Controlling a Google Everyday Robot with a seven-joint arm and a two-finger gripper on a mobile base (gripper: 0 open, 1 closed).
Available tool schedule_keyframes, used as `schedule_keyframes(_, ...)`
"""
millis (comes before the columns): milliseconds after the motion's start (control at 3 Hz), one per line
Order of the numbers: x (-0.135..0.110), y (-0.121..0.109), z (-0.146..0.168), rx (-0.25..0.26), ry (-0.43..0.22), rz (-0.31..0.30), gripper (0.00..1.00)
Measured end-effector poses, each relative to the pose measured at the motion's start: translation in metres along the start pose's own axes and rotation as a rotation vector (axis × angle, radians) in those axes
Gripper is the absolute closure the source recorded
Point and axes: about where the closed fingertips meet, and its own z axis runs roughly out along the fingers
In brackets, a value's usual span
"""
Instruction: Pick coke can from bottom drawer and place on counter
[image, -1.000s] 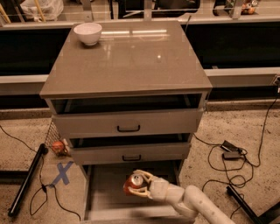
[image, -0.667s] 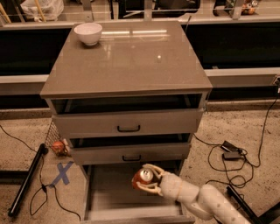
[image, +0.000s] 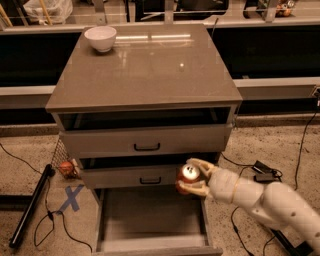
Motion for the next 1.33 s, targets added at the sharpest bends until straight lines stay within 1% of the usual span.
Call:
schedule_keyframes(333,-0.049,-0.058,-0.03,0.009,0.052,-0.002,1.0)
schedule_keyframes(667,-0.092,-0.108,-0.064,0.037,0.011,-0.009,1.0)
schedule_keyframes(1000,-0.093,-0.109,-0.064,0.039,0.011,-0.01,1.0)
schedule_keyframes(1333,-0.124,-0.117,-0.072,0.01,-0.02,-0.06,1.0)
